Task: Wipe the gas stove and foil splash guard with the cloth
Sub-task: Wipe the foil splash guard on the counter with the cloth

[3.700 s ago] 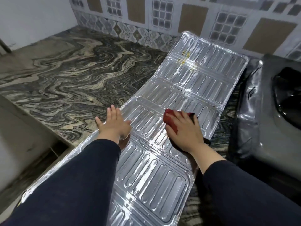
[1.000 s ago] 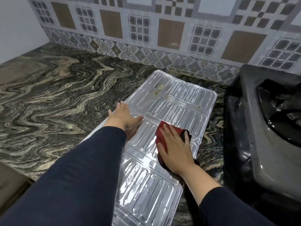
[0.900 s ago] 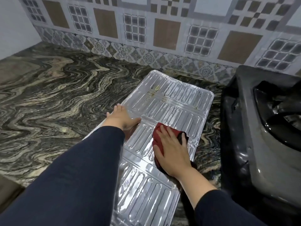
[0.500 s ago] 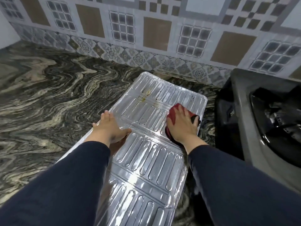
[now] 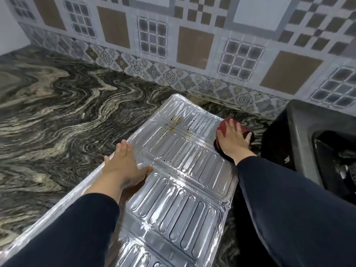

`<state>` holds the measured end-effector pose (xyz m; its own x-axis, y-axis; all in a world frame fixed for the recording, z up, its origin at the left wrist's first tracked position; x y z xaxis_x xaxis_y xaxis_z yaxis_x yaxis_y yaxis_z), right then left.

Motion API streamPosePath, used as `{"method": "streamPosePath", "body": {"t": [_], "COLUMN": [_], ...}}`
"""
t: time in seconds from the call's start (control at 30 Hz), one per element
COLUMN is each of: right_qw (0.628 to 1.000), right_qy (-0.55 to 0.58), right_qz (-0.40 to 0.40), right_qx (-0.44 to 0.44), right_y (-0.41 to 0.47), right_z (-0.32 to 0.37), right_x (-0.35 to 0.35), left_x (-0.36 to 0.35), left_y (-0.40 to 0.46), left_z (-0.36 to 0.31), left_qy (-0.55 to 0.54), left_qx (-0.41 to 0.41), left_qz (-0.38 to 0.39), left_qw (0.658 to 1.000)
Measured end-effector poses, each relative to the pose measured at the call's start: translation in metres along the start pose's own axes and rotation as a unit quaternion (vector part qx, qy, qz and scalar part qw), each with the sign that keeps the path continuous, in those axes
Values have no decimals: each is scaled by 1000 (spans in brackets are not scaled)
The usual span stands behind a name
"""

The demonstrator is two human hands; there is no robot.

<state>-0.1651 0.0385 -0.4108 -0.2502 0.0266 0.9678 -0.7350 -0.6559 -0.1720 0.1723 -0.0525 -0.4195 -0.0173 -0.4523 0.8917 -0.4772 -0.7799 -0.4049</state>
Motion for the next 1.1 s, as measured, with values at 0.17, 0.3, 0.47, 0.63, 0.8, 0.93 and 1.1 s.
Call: {"method": "streamPosePath", "body": {"t": [0.17, 0.3, 0.47, 0.63, 0.8, 0.93, 1.1], "right_qw": [996, 982, 962, 965, 982, 991, 981], "right_qy": [4, 24, 3, -18, -27, -24, -7], "right_qz": [-6, 13, 17, 5, 3, 19, 44], "right_qx": [83, 185, 272, 262, 188, 132, 187], "right_y": [-73, -142, -151, -84, 2, 51, 38], "right_z": [51, 110, 140, 123, 106, 115, 187], "right_x": [-18, -38, -47, -33, -19, -15, -29], "left_x": [2, 4, 4, 2, 0, -3, -2], "left_y": [-2, -4, -7, -6, -3, 0, -2], "left_z": [-2, -3, -2, -1, -1, 1, 0], "left_qy": [3, 10, 10, 1, 10, 9, 0], "left_qx": [6, 6, 4, -6, -3, 7, 9], "left_qz": [10, 18, 19, 11, 11, 9, 7], "left_qw": [1000, 1000, 1000, 1000, 1000, 1000, 1000]}}
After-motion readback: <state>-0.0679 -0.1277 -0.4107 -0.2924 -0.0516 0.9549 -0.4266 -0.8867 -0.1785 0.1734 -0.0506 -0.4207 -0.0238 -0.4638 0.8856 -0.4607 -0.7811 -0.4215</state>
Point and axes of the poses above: each hand's wrist, its own y-axis towards the middle knuckle, its own x-axis out of the back of the hand, z = x × y, the point moved 10 cm from there along y, towards the middle knuckle, and after that the axes turned 4 degrees about -x, right-handed, at the moved point
